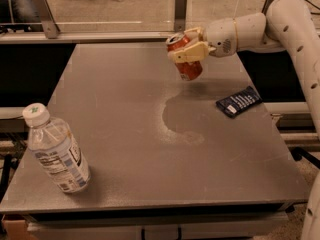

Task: Place coke can upright

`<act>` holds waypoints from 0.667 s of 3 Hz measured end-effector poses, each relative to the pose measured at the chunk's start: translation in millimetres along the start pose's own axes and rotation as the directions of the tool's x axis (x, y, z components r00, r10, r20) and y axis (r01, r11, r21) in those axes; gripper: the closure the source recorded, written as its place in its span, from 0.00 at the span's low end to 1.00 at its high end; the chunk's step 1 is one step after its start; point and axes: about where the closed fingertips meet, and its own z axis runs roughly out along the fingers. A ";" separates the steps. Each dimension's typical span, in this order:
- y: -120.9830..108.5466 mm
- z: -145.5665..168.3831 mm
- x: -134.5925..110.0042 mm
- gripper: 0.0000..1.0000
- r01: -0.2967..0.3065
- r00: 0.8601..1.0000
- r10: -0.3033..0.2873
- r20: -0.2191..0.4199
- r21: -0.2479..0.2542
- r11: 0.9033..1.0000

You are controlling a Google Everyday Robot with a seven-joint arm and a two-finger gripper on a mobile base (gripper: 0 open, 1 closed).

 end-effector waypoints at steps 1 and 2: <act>6.2 -14.5 3.8 1.00 0.002 0.999 -0.001 0.043 -0.003 1.000; 14.8 -38.2 5.0 1.00 0.007 0.995 -0.008 0.098 0.008 1.000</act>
Offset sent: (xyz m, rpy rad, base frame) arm -0.0347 -0.0752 0.0105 0.1653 -0.0406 -0.0232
